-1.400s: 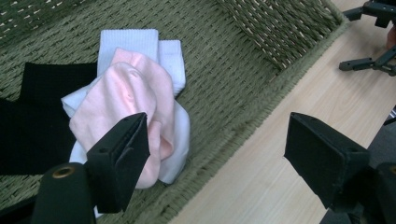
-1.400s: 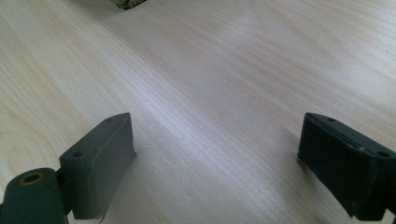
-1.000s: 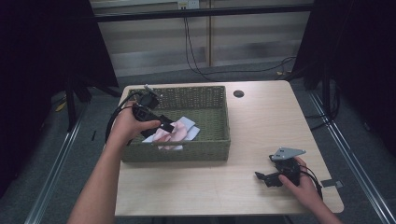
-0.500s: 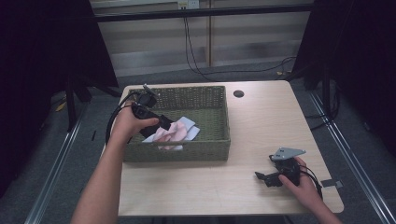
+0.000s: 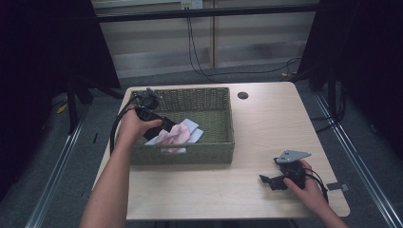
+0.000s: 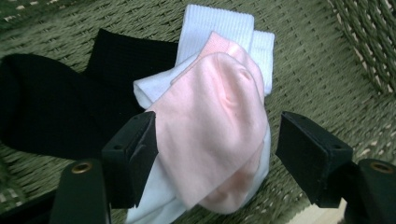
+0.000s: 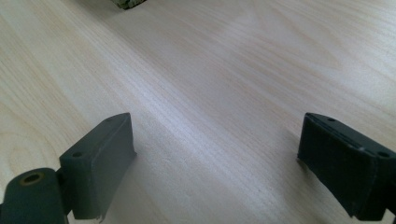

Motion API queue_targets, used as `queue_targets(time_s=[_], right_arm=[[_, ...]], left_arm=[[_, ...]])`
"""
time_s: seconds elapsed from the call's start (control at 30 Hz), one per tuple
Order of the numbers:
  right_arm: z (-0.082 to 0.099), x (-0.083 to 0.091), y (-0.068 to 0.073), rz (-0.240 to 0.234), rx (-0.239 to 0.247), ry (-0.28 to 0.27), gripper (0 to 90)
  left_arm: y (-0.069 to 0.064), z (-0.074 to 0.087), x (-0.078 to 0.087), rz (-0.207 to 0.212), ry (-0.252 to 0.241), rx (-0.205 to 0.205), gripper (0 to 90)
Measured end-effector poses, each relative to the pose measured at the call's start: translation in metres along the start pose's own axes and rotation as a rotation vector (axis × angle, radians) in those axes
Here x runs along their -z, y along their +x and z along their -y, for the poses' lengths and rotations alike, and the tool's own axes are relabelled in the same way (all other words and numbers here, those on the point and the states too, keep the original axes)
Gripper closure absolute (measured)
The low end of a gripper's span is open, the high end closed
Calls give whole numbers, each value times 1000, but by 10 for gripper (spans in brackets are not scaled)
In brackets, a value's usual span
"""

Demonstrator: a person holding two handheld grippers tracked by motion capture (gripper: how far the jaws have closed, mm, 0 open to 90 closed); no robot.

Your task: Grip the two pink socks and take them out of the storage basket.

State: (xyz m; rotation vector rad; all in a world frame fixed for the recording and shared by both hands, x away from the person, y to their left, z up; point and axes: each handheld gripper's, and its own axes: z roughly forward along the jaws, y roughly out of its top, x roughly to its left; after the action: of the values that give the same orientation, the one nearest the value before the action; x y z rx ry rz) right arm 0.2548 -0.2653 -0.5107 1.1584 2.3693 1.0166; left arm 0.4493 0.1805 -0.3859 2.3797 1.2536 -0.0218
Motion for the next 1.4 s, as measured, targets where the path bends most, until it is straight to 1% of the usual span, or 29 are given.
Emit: queue_targets(time_s=[0.07,0.1,0.17,0.3,0.33,0.4,0.5,0.53,0.57,0.63,0.67,0.7,0.73,0.83,0.93,1.03,1.1,1.13,1.23,1.3,1.33,1.37,1.4], right_arm=[[0,0,0,0,0,0,100],[0,0,0,0,0,0,99],[0,0,0,0,0,0,100],[0,0,0,0,0,0,100],[0,0,0,0,0,0,99],[0,0,0,0,0,0,100],[0,0,0,0,0,0,100],[0,0,0,0,0,0,99],[0,0,0,0,0,0,100],[0,0,0,0,0,0,100],[0,0,0,0,0,0,100],[0,0,0,-1,0,0,100],[0,0,0,0,0,0,100],[0,0,0,0,0,0,99],[0,0,0,-1,0,0,100],[0,0,0,-1,1,0,100],[0,0,0,-1,0,0,100],[0,0,0,-1,0,0,99],[0,0,0,-1,0,0,100],[0,0,0,-1,0,0,100],[0,0,0,-1,1,0,100],[0,0,0,-3,0,-1,100],[0,0,0,-1,0,0,100]], left_arm=[[-2,0,-4,10,6,-1,301],[-3,-1,-6,19,12,-11,303],[-6,-2,-9,33,20,-5,308],[-10,-5,-17,42,36,-4,334],[-10,-6,-19,45,38,-9,343],[-12,-8,-22,41,50,-14,352],[-14,-9,-26,37,59,-6,384],[-15,-10,-30,26,73,-7,393],[-14,-11,-32,26,87,-7,417],[-14,-11,-36,17,107,-16,502],[-14,-11,-37,10,119,-13,512],[-13,-10,-36,11,135,-10,610],[-13,-10,-35,4,141,-4,686],[-13,-11,-26,-19,154,-5,800],[-13,-12,-15,-23,146,-6,817],[-13,-12,-5,-8,121,11,819],[-12,-12,-3,1,112,6,818],[-12,-11,-3,1,103,4,815],[-11,-9,-8,23,108,6,808],[-11,-8,-12,26,107,8,795],[-11,-8,-14,36,108,8,786],[-11,-7,-16,42,110,20,785],[-11,-7,-17,42,123,15,791]])
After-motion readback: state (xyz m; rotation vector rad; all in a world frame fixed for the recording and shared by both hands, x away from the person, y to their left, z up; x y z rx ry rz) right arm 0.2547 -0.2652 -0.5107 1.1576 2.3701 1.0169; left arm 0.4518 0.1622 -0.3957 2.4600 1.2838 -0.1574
